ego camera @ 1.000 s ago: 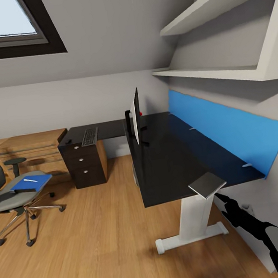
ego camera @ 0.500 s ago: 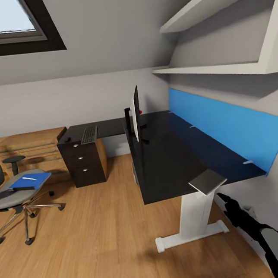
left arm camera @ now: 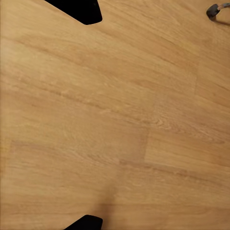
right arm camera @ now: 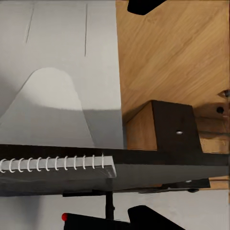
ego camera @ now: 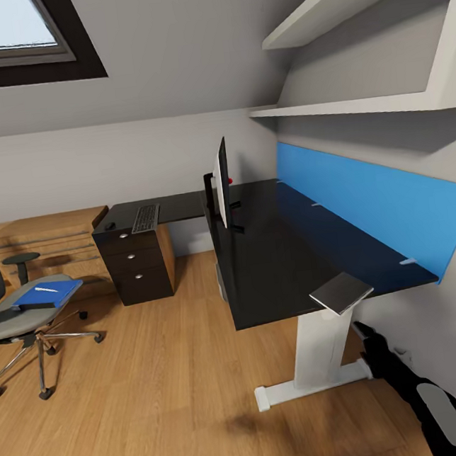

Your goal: In the bedroom, organize the workspace by keeping the computer under the desk, ensuring the monitor is on the desk, placing the keyboard on the desk next to the monitor, placing the mouse on the desk next to the keyboard, moving the folder from the swivel chair onto the desk next to the mouse, stacking the notebook on top of the folder with the pen on top of the notebook, and positioning the swivel chair next to the desk.

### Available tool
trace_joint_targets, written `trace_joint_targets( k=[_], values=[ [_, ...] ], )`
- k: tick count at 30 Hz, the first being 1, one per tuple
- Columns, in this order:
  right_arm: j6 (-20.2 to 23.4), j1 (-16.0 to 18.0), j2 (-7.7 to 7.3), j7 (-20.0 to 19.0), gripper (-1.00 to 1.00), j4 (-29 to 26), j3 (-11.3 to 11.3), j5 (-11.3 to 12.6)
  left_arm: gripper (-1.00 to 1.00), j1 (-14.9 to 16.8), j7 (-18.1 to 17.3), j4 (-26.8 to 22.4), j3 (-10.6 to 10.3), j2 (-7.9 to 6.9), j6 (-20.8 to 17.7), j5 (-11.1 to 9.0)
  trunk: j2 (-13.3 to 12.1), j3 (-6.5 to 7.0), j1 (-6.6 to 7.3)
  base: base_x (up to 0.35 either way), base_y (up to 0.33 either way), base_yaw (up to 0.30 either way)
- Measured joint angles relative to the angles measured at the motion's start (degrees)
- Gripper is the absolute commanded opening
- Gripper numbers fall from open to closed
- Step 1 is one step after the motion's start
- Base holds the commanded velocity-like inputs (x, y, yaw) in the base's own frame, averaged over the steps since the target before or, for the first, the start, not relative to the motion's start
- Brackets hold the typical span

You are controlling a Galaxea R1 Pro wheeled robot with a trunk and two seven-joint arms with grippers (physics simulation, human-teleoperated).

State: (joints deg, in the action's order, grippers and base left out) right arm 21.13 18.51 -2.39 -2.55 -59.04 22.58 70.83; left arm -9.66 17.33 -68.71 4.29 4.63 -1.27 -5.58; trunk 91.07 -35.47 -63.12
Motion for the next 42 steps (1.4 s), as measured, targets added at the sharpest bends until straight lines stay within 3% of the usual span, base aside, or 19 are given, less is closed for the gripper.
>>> trace_joint_targets(
  k=[4,7,42],
  values=[
    [0.12,0.01,-0.07,-0.04,1.0,0.12,-0.22,3.57,1.0,0.0,-0.05,0.0,-0.02,0.0,0.04,0.02,0.0,0.0,0.0,0.0,0.0,0.0],
    [0.18,0.03,-0.03,-0.06,1.0,0.14,-0.28,4.29,1.0,0.0,-0.1,0.06,-0.01,0.0,0.09,0.04,0.0,0.0,0.0,0.0,0.0,0.0],
    [0.24,0.01,-0.09,-0.07,1.0,0.14,-0.31,4.71,1.0,0.0,-0.24,1.23,0.0,-0.03,0.22,0.17,0.0,0.0,0.01,0.12,0.0,0.0]
  ],
)
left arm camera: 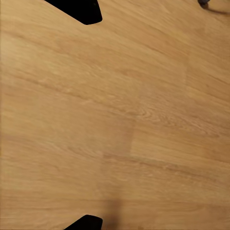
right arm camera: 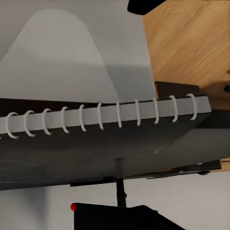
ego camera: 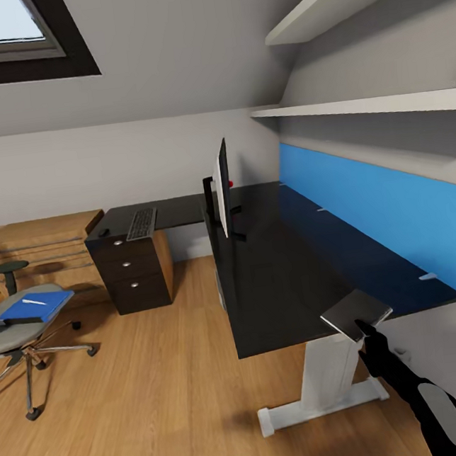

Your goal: In the bedroom, organize the workspace by keeping the computer under the desk, ensuring the monitor is on the desk, placing the keyboard on the desk next to the monitor, placing the mouse on the desk next to the keyboard, moving the folder from the swivel chair onto the desk next to the mouse, stacking the notebook on top of the folder with the pen on top of the notebook, and positioning the swivel chair next to the desk.

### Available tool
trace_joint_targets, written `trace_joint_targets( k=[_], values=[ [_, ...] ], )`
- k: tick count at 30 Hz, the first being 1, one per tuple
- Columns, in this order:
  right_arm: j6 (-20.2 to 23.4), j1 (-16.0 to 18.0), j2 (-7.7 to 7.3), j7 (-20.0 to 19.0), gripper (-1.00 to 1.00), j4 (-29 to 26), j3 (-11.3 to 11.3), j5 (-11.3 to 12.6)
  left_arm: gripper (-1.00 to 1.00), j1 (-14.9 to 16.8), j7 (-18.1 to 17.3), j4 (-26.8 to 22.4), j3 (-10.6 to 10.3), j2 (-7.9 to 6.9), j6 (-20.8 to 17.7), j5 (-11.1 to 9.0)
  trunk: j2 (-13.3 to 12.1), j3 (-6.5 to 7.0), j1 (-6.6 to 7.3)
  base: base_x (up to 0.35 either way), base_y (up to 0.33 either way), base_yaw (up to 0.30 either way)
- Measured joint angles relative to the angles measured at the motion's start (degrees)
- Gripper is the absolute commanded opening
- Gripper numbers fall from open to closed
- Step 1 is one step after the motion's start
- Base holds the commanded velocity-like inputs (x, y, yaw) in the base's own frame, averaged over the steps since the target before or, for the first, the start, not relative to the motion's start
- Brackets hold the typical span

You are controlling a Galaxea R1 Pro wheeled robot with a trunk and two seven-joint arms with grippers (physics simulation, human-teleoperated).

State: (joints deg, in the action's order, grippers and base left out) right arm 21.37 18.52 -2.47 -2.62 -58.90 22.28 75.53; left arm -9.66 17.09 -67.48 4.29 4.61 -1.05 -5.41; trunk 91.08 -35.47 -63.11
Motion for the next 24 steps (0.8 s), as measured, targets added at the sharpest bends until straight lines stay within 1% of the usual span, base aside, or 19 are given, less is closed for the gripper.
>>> trace_joint_targets(
  k=[6,14,22,23,24],
  values=[
    [0.0,-0.01,0.0,0.03,1.0,0.0,0.0,-0.04,1.0,0.0,0.06,0.0,0.0,-0.02,0.01,0.0,0.0,0.0,-0.01,0.039,0.0,0.0],
    [0.0,0.01,0.01,0.07,1.0,0.0,0.0,-0.06,1.0,0.0,0.08,0.0,0.03,-0.06,-0.02,-0.07,0.0,0.0,0.0,0.14,0.0,0.0],
    [0.0,-0.01,0.08,0.09,1.0,0.0,-0.06,-0.12,1.0,0.0,0.25,0.0,0.04,-0.06,-0.06,-0.08,0.0,0.0,-0.01,0.022,0.0,0.0],
    [0.0,-0.01,0.08,0.1,-1.0,0.0,-0.04,-0.13,1.0,0.0,0.28,0.0,0.02,-0.06,-0.06,-0.08,0.0,0.0,-0.01,0.005,0.0,0.0],
    [0.0,-0.01,0.08,0.12,-1.0,0.0,-0.03,-0.12,1.0,0.0,0.28,0.0,0.04,-0.06,-0.06,-0.08,0.0,0.0,-0.01,0.003,0.0,0.0]
  ],
)
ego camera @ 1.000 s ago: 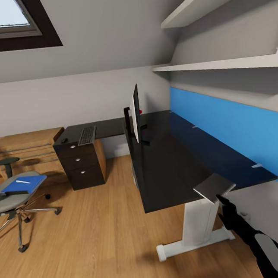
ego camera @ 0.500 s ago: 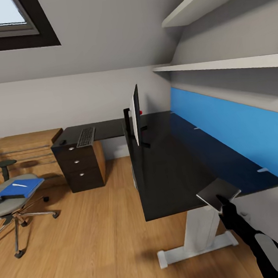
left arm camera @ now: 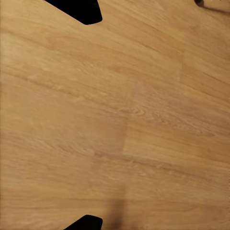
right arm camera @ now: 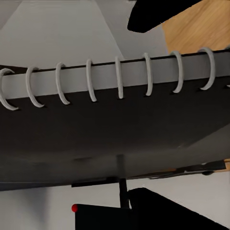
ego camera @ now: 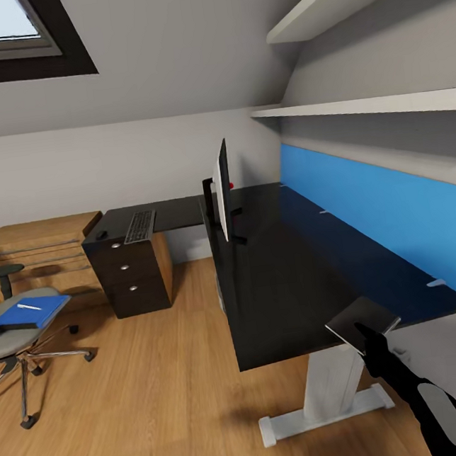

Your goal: In the bedroom, organize the workspace by keeping the computer under the desk, ensuring the monitor is on the desk, placing the keyboard on the desk next to the monitor, placing the mouse on the desk next to the keyboard, moving the folder from the swivel chair onto the desk next to the mouse, stacking the notebook on top of the folder with the pen on top of the notebook, and positioning the swivel chair next to the desk.

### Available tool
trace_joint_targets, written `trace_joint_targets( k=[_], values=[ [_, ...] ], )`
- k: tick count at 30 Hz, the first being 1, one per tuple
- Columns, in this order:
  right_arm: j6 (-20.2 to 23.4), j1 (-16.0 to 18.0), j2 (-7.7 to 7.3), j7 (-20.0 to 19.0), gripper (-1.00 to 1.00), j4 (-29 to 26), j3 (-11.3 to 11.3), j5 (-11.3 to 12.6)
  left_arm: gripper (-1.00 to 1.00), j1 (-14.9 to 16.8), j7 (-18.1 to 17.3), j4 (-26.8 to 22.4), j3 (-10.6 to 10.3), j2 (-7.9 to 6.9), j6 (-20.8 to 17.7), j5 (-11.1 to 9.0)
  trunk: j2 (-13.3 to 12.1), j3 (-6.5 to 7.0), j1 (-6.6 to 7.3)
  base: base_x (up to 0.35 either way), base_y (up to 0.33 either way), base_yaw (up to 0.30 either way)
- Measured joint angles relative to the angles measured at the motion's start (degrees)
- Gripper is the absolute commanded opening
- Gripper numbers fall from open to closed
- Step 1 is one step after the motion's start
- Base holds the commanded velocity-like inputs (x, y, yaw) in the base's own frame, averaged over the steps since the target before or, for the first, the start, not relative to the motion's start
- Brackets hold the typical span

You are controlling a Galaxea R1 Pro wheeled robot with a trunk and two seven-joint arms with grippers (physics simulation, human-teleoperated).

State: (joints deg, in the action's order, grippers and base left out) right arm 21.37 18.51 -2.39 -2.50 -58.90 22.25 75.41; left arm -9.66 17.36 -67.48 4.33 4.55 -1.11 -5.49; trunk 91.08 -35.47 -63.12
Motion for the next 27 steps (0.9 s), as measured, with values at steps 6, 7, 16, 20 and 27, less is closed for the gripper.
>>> trace_joint_targets(
  k=[6,7,16,20,27],
  values=[
    [-0.06,0.01,0.0,0.05,-1.0,-0.02,0.04,-0.13,1.0,0.0,-0.03,0.0,0.02,0.0,0.0,0.0,0.0,0.0,0.0,0.001,0.0,0.0],
    [-0.06,0.0,0.0,0.05,-1.0,-0.02,0.04,-0.16,1.0,0.0,-0.03,0.0,0.03,0.0,0.0,0.0,0.0,0.0,0.0,0.0,0.0,0.0],
    [-0.3,0.0,0.0,-0.03,-1.0,-0.05,0.0,-0.42,1.0,0.0,-0.11,0.0,0.03,0.0,0.0,0.0,-1.19,0.53,0.65,0.0,0.0,0.0],
    [-0.34,0.02,0.07,-0.77,-1.0,-0.48,-0.01,0.15,1.0,0.0,-0.07,0.0,0.05,0.0,0.0,0.0,-2.79,1.26,1.53,0.0,0.0,0.0],
    [-0.19,0.0,0.37,-2.18,-1.0,-0.7,-1.91,-0.56,1.0,0.0,0.04,0.0,0.05,0.0,0.0,0.0,-5.6,2.51,3.07,0.0,0.0,0.0]
  ],
)
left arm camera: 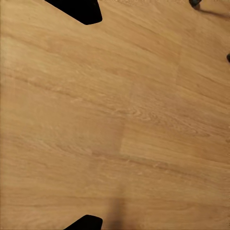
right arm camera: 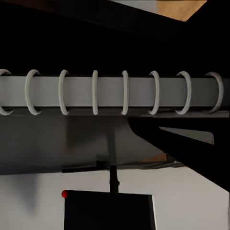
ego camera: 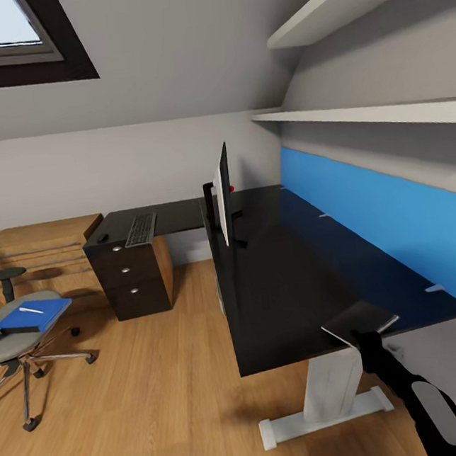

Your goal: In the bedroom, organize the workspace by keeping the computer under the desk, ensuring the monitor is on the desk, placing the keyboard on the desk next to the monitor, placing the mouse on the desk next to the keyboard, moving the folder from the swivel chair onto the desk next to the mouse, stacking the notebook on top of the folder with the pen on top of the notebook, and positioning the swivel chair next to the desk.

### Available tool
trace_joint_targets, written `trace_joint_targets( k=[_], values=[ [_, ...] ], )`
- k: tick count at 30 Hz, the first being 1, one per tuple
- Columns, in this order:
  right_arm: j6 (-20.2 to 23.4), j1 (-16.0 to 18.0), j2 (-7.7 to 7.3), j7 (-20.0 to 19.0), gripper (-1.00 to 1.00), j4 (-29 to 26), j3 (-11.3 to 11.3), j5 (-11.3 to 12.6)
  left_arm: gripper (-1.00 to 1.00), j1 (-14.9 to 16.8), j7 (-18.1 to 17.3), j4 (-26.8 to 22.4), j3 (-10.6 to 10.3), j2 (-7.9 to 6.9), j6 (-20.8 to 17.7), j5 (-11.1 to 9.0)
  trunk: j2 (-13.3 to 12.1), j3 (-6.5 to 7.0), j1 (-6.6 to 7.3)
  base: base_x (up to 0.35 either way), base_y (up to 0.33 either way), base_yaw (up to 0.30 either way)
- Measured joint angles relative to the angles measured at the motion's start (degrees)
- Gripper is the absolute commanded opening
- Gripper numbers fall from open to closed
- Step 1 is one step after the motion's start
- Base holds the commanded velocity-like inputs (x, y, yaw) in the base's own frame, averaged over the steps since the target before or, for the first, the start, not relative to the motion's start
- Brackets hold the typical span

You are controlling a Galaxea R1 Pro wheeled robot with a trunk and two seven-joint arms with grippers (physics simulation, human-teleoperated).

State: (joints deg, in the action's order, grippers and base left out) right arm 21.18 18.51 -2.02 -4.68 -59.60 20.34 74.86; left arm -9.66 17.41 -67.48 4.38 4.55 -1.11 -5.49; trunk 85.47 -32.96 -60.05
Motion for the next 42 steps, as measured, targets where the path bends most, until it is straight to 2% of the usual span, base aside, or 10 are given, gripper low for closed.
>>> trace_joint_targets(
  k=[11,21,23,24,25,28,29,30,35,42],
  values=[
    [0.01,0.0,0.56,-0.62,-1.0,-0.49,-1.85,0.17,1.0,0.0,0.0,0.0,0.0,0.0,0.02,0.0,-4.41,1.98,2.42,0.0,0.0,0.0],
    [-0.18,-0.07,2.2,-0.83,-1.0,-2.54,-3.27,-0.11,1.0,0.0,-0.22,0.01,-0.07,0.0,0.0,0.06,-4.43,2.41,2.43,0.0,0.0,0.113],
    [-0.35,-0.19,2.66,-0.82,-1.0,-4.02,-4.43,-0.08,1.0,0.0,-0.24,0.13,-0.08,0.0,0.03,0.07,-4.43,2.54,2.43,0.0,0.002,0.168],
    [-0.46,-0.94,3.76,-0.83,-1.0,-6.8,-6.64,0.11,1.0,0.0,-0.25,0.68,-0.09,0.0,0.06,0.08,-4.42,2.62,2.43,0.0,0.049,0.172],
    [-0.52,-1.53,4.15,-0.8,-1.0,-7.95,-7.72,-0.22,1.0,0.0,-0.27,0.81,-0.09,0.0,0.07,0.11,-4.43,2.68,2.43,0.0,0.089,0.172],
    [-0.63,-2.6,4.65,-0.78,-1.0,-9.64,-10.03,-0.91,1.0,0.0,-0.31,0.95,-0.08,0.01,0.07,0.14,-4.43,2.89,2.43,0.0,0.214,0.173],
    [-1.08,-3.18,5.22,-0.78,-1.0,-10.41,-12.45,-1.96,1.0,0.0,-0.33,1.0,-0.06,0.01,0.1,0.12,-4.43,2.96,2.43,0.0,0.3,0.173],
    [-1.66,-3.34,5.67,-0.79,-1.0,-10.62,-13.69,-2.61,1.0,0.0,-0.34,1.01,-0.06,0.01,0.12,0.11,-4.43,3.03,2.43,0.0,0.307,0.168],
    [-3.84,-3.63,6.83,-0.58,-1.0,-10.72,-17.18,-5.13,1.0,0.0,-0.35,1.03,-0.04,0.01,0.15,0.09,-4.43,3.25,2.43,0.0,0.326,0.076],
    [-3.89,-4.18,7.0,-0.35,-1.0,-10.6,-21.16,-5.92,1.0,0.0,-0.49,0.87,0.0,0.01,0.16,0.06,-4.43,3.28,2.42,0.0,0.336,0.007]
  ],
)
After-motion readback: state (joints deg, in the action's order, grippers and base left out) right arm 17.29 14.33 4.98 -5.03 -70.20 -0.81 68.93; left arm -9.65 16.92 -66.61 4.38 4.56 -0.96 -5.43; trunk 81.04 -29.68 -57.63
